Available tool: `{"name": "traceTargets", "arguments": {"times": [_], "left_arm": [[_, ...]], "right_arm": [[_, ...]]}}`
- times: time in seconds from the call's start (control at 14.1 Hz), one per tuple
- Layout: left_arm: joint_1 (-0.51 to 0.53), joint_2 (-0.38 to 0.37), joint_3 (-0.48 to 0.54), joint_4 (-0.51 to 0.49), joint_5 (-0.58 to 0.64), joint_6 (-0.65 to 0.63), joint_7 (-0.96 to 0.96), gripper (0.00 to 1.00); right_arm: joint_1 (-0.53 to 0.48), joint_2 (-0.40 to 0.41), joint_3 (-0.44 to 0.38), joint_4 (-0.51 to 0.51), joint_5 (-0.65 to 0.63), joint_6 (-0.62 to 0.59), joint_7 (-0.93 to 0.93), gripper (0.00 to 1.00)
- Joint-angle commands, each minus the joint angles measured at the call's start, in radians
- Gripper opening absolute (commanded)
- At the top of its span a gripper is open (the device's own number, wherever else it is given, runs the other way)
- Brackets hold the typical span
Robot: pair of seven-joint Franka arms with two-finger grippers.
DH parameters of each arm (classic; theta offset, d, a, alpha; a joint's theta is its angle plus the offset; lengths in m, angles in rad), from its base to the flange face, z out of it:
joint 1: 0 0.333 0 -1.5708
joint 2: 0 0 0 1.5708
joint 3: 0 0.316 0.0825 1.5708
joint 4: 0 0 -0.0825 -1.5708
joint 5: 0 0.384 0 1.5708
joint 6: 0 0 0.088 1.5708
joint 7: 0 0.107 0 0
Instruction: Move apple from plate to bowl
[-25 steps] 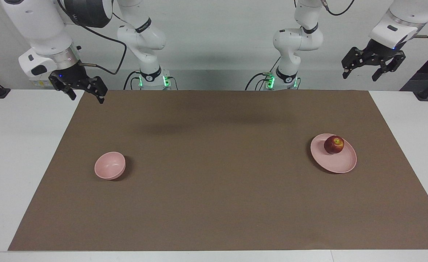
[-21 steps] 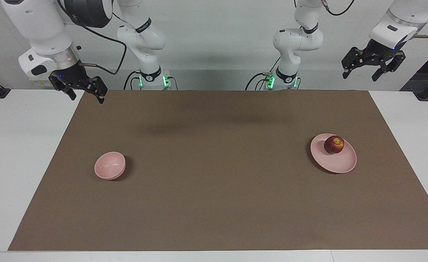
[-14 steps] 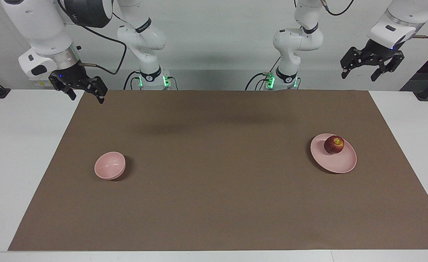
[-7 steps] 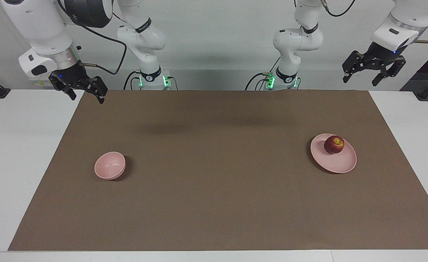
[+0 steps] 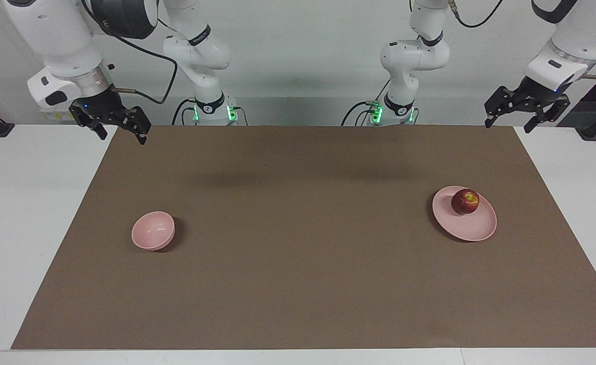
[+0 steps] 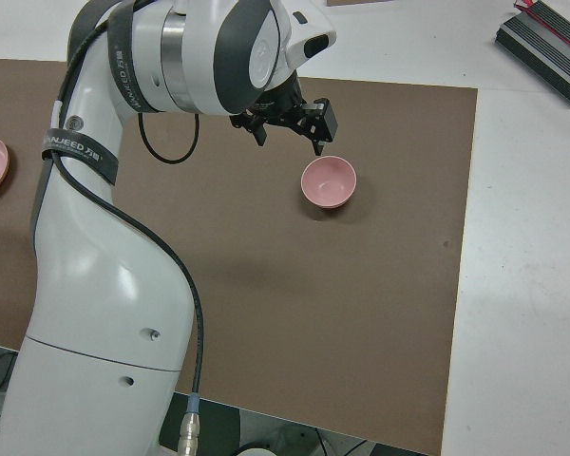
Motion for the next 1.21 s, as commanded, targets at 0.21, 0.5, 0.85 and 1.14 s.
{"name": "traceTargets", "arguments": {"times": [0.21, 0.5, 0.85, 1.14], "left_arm": [[0.029, -0.040, -0.003, -0.181, -0.016, 0.146, 0.015, 1.00], [0.043, -0.044, -0.003, -0.307, -0.016, 0.304, 0.015, 1.00], [0.063, -0.035, -0.003, -0.462, -0.016, 0.508, 0.044, 1.00], [0.063, -0.004, -0.003, -0.539, -0.020, 0.626, 0.044, 1.00]], "right_arm": [[-0.009, -0.018, 0.004, -0.017, 0.021, -0.013, -0.030, 1.00], [-0.008, -0.010, 0.006, 0.012, 0.024, -0.058, -0.025, 1.00], [-0.008, -0.005, 0.006, 0.027, 0.054, -0.099, -0.018, 1.00], [-0.008, -0.004, 0.006, 0.024, 0.056, -0.095, -0.033, 1.00]]}}
